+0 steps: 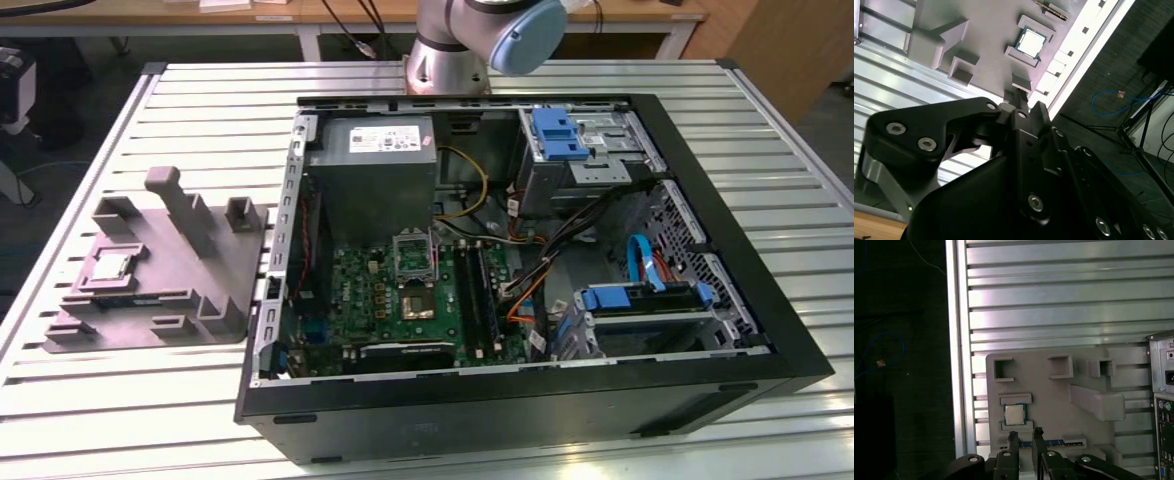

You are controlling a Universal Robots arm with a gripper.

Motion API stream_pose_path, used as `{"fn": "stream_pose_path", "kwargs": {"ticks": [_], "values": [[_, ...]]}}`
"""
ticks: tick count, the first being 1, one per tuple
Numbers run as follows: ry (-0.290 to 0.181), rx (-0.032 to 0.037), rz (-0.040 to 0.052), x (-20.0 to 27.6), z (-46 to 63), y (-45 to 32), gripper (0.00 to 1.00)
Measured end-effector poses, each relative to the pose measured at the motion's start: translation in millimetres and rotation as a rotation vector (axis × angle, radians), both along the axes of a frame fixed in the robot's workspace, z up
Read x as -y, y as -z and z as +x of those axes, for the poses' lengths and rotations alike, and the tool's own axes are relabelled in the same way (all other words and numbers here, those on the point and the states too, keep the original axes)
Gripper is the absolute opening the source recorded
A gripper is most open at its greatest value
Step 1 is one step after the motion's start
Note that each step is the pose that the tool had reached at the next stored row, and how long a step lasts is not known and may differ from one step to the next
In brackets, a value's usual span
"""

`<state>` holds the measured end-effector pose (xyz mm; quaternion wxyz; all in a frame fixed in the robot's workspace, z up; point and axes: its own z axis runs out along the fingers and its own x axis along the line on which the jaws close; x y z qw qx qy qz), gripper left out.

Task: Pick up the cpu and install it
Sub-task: 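Pick up the cpu and move it towards the insertion slot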

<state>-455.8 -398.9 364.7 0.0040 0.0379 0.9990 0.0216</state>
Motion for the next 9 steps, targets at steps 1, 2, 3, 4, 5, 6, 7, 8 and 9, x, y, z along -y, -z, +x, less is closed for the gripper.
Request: {"fn": "stream_pose_path", "kwargs": {"ticks": [1,2,3,4,5,6,7,8,9], "values": [[0.0,0.0,0.0,0.0,0.0,0.0,0.23],[0.0,0.0,0.0001,0.0,0.0,0.0,0.29],[0.0,0.0,0.0,0.0,0.0,0.0,0.29],[0.0,0.0,0.0,0.0,0.0,0.0,0.35],[-0.001,0.0,0.0,0.0,0.0,0.1,0.41],[-0.005,0.0001,0.0001,-0.3,0.0,0.3,0.41],[-0.015,0.0,0.0,-0.4,0.0,0.5,0.47],[-0.029,-0.0001,0.0,-0.4,-0.1,0.9,0.47],[-0.044,0.0,0.0,-0.4,-0.2,1.3,0.47]]}}
